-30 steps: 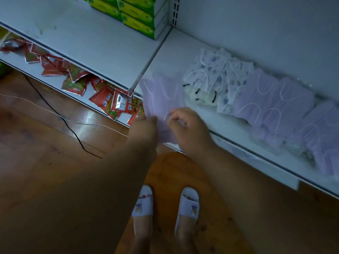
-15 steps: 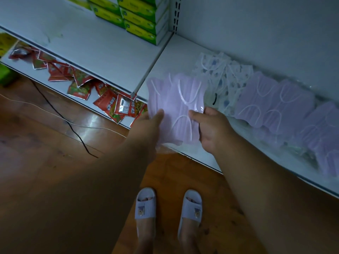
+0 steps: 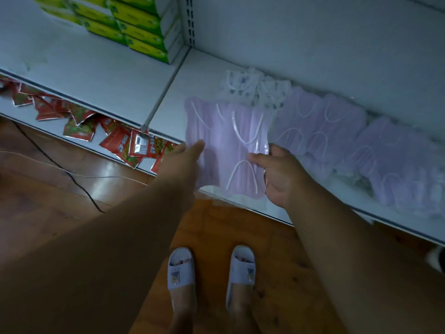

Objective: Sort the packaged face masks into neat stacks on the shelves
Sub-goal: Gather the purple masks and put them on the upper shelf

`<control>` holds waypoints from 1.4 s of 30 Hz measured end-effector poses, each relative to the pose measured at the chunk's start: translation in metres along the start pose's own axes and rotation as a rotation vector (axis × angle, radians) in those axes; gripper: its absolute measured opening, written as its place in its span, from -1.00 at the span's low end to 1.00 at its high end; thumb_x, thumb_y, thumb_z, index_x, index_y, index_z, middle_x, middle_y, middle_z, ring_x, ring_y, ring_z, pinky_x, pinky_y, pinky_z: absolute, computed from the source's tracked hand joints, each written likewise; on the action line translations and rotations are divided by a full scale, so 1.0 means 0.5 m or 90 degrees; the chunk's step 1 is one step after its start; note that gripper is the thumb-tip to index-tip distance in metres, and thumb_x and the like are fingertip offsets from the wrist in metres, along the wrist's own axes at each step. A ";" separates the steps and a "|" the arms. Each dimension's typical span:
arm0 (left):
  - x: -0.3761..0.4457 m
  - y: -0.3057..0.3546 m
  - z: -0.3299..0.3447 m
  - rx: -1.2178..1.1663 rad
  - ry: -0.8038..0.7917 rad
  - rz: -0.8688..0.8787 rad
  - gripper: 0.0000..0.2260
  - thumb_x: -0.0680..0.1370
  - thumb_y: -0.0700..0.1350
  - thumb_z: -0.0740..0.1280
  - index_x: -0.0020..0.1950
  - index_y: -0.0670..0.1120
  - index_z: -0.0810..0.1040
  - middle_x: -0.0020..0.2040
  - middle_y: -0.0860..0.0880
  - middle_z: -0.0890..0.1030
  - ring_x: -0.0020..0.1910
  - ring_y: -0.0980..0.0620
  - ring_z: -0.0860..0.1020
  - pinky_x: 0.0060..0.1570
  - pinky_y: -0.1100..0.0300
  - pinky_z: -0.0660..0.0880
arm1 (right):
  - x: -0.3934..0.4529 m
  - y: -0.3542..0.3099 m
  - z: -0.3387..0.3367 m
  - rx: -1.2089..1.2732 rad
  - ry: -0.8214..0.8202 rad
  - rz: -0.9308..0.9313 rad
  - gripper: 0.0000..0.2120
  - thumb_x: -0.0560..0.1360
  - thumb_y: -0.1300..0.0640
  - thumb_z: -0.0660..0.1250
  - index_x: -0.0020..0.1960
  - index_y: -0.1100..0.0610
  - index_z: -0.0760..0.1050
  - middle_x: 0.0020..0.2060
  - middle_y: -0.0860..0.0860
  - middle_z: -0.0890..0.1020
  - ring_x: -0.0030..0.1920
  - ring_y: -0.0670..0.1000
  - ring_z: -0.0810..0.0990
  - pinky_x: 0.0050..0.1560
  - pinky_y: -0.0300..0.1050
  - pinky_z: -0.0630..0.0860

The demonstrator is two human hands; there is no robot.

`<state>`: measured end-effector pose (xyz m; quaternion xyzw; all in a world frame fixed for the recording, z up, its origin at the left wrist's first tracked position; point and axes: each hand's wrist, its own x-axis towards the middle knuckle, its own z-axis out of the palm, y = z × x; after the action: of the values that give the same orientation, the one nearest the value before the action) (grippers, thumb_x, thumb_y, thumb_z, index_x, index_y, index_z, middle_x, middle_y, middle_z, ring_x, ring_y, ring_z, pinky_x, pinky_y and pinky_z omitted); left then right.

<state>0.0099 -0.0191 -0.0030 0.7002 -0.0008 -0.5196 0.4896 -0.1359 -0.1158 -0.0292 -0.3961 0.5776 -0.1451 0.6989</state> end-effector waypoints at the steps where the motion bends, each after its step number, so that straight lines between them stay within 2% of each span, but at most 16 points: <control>1: -0.010 0.003 0.012 0.004 -0.035 0.001 -0.85 0.60 0.07 0.32 0.08 0.03 0.51 0.05 0.02 0.60 0.10 -0.05 0.61 0.23 -0.13 0.52 | -0.013 -0.001 -0.011 0.006 0.001 0.003 -0.85 0.54 0.26 0.37 0.05 0.05 0.60 0.00 0.01 0.70 0.12 0.10 0.63 0.29 0.19 0.48; 2: -0.019 0.003 0.027 0.013 -0.068 0.004 -0.86 0.61 0.06 0.32 0.08 0.03 0.52 0.02 0.04 0.61 0.04 0.01 0.63 0.19 -0.07 0.55 | -0.023 0.000 -0.018 0.017 0.005 0.002 -0.86 0.55 0.27 0.35 -0.01 0.05 0.59 -0.06 0.02 0.69 0.08 0.11 0.63 0.24 0.15 0.52; 5: -0.037 -0.015 0.074 0.038 -0.112 -0.013 -0.87 0.62 -0.13 0.32 0.17 -0.02 0.54 -0.10 -0.01 0.64 -0.27 0.13 0.66 -0.21 0.17 0.65 | -0.042 0.012 -0.035 0.008 0.065 -0.006 -0.88 0.53 0.25 0.37 -0.14 0.08 0.56 -0.19 0.07 0.64 -0.04 0.16 0.66 -0.09 -0.03 0.56; 7: -0.043 -0.031 0.104 0.015 -0.096 -0.037 -0.82 0.60 -0.21 0.35 0.19 -0.14 0.59 -0.16 -0.10 0.72 -0.28 -0.01 0.70 -0.25 0.05 0.67 | -0.036 0.023 -0.047 -0.053 0.116 -0.034 -0.92 0.50 0.20 0.42 -0.16 0.12 0.55 -0.26 0.07 0.62 -0.19 0.06 0.64 -0.19 -0.09 0.52; 9: -0.043 -0.048 0.130 0.009 -0.063 -0.041 -0.85 0.59 -0.24 0.36 0.14 -0.18 0.60 -0.30 -0.06 0.71 -0.37 -0.02 0.69 -0.38 0.10 0.64 | -0.020 0.033 -0.067 -0.198 0.153 -0.099 -0.78 0.47 0.07 0.41 0.06 0.15 0.57 -0.07 0.12 0.66 -0.09 0.10 0.64 -0.06 0.01 0.58; 11: -0.037 -0.060 0.148 0.024 -0.023 -0.043 -0.88 0.59 -0.22 0.37 0.12 -0.16 0.59 -0.25 -0.11 0.68 -0.37 -0.03 0.66 -0.46 0.18 0.60 | -0.006 0.033 -0.096 -0.354 0.190 -0.186 -0.65 0.52 0.03 0.36 0.26 0.12 0.51 0.17 0.09 0.58 0.11 0.10 0.59 0.12 -0.06 0.51; 15: -0.010 -0.074 0.159 0.055 0.024 -0.030 -0.71 0.55 -0.12 0.41 0.27 -0.10 0.55 0.10 -0.16 0.63 0.03 -0.20 0.62 0.06 -0.14 0.59 | 0.037 0.027 -0.142 -0.666 0.148 -0.329 -0.54 0.59 0.25 0.23 0.47 0.14 0.32 0.57 0.10 0.12 0.50 0.08 0.26 0.34 -0.13 0.29; 18: 0.008 -0.081 0.158 0.048 0.020 -0.031 -0.66 0.48 -0.08 0.44 0.24 -0.07 0.57 0.12 -0.18 0.63 0.08 -0.30 0.60 0.11 -0.31 0.54 | 0.085 0.034 -0.147 -0.785 0.114 -0.316 -0.39 0.58 0.27 0.24 0.58 0.10 0.12 0.61 0.03 -0.12 0.55 0.11 0.15 0.43 -0.04 0.28; 21: 0.012 -0.083 0.156 0.078 0.020 -0.023 -0.72 0.52 -0.10 0.42 0.22 -0.07 0.57 -0.07 -0.11 0.59 0.01 -0.26 0.59 0.09 -0.24 0.55 | 0.113 0.041 -0.144 -0.840 0.160 -0.327 -0.43 0.55 0.27 0.28 0.52 0.12 0.23 0.58 0.10 0.04 0.50 0.16 0.23 0.44 0.01 0.30; 24: 0.025 -0.097 0.153 0.097 0.013 -0.019 -0.83 0.59 -0.15 0.37 0.18 -0.05 0.56 -0.18 -0.04 0.55 -0.18 -0.10 0.55 -0.13 0.03 0.54 | 0.118 0.059 -0.148 -0.849 0.205 -0.389 -0.67 0.50 0.33 0.30 0.25 0.18 0.51 0.29 0.13 0.44 0.24 0.18 0.47 0.22 -0.03 0.42; 27: 0.028 -0.095 0.151 0.105 0.018 -0.005 -0.84 0.59 -0.14 0.37 0.17 -0.06 0.58 -0.21 -0.04 0.53 -0.19 -0.10 0.52 -0.15 0.10 0.48 | 0.102 0.070 -0.153 -0.662 0.284 -0.418 -0.92 0.52 0.29 0.28 -0.11 0.16 0.51 -0.05 0.10 0.52 -0.10 0.09 0.48 -0.10 -0.14 0.33; 31: 0.026 -0.080 0.155 0.111 0.006 0.004 -0.91 0.60 -0.16 0.33 0.07 0.00 0.53 -0.19 -0.02 0.54 -0.23 -0.02 0.50 -0.26 0.18 0.41 | 0.055 0.048 -0.142 -0.310 0.365 -0.384 -0.97 0.56 0.23 0.27 -0.06 0.16 0.47 -0.05 0.01 0.57 -0.10 -0.04 0.48 -0.23 -0.39 0.31; 33: 0.022 -0.069 0.166 0.125 -0.004 -0.007 -0.86 0.61 -0.13 0.32 0.16 0.00 0.53 -0.06 -0.05 0.57 -0.12 -0.07 0.53 -0.14 0.10 0.47 | 0.029 0.048 -0.129 -0.268 0.306 -0.381 -0.98 0.57 0.22 0.26 -0.03 0.13 0.46 0.04 -0.03 0.59 -0.01 -0.07 0.51 -0.12 -0.42 0.37; 37: 0.013 -0.050 0.208 0.083 -0.024 -0.006 -0.84 0.63 -0.10 0.27 0.19 -0.07 0.50 0.02 -0.04 0.61 0.02 -0.08 0.57 0.05 0.00 0.51 | -0.014 0.078 -0.119 -0.409 0.099 -0.470 -0.92 0.54 0.20 0.25 -0.04 0.19 0.50 0.18 0.05 0.59 0.18 0.02 0.54 0.14 -0.11 0.47; 39: 0.005 -0.047 0.225 0.014 -0.028 -0.045 -0.71 0.63 0.03 0.28 0.27 -0.11 0.52 0.10 -0.07 0.62 0.07 -0.14 0.61 0.08 -0.08 0.58 | -0.020 0.089 -0.125 -0.498 0.039 -0.546 -0.81 0.52 0.17 0.18 -0.05 0.22 0.54 0.13 0.08 0.60 0.15 0.06 0.54 0.16 -0.05 0.49; 42: 0.011 -0.059 0.236 -0.006 -0.051 -0.070 -0.64 0.51 0.17 0.40 0.14 -0.06 0.57 0.05 -0.10 0.66 -0.01 -0.17 0.65 0.03 -0.10 0.61 | -0.017 0.084 -0.148 -0.533 0.023 -0.566 -0.70 0.49 0.12 0.08 -0.08 0.24 0.55 0.03 0.13 0.62 0.06 0.10 0.55 0.11 -0.02 0.49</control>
<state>-0.0885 -0.0872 -0.0252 0.6758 0.0207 -0.5733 0.4628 -0.2173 -0.1119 -0.0550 -0.8380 0.3762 -0.1902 0.3464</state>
